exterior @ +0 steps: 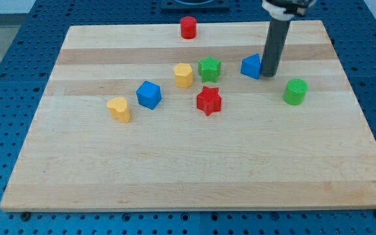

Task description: Place the triangle at the top right of the green star

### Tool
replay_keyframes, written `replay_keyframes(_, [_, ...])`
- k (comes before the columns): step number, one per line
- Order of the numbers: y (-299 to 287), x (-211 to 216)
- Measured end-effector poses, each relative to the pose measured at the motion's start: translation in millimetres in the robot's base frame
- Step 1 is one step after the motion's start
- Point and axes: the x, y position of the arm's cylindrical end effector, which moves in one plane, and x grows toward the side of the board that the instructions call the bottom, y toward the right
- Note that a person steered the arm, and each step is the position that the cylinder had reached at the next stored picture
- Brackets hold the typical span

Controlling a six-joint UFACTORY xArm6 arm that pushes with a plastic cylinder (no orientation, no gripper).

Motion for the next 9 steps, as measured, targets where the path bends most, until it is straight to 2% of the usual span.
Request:
replay_keyframes(1, [-1.0, -1.1])
replay_keyframes(3, [-40.3, -31.8])
replay_keyframes(5, [-57.9, -7.5])
replay_keyframes(9, [-118.2, -75.0])
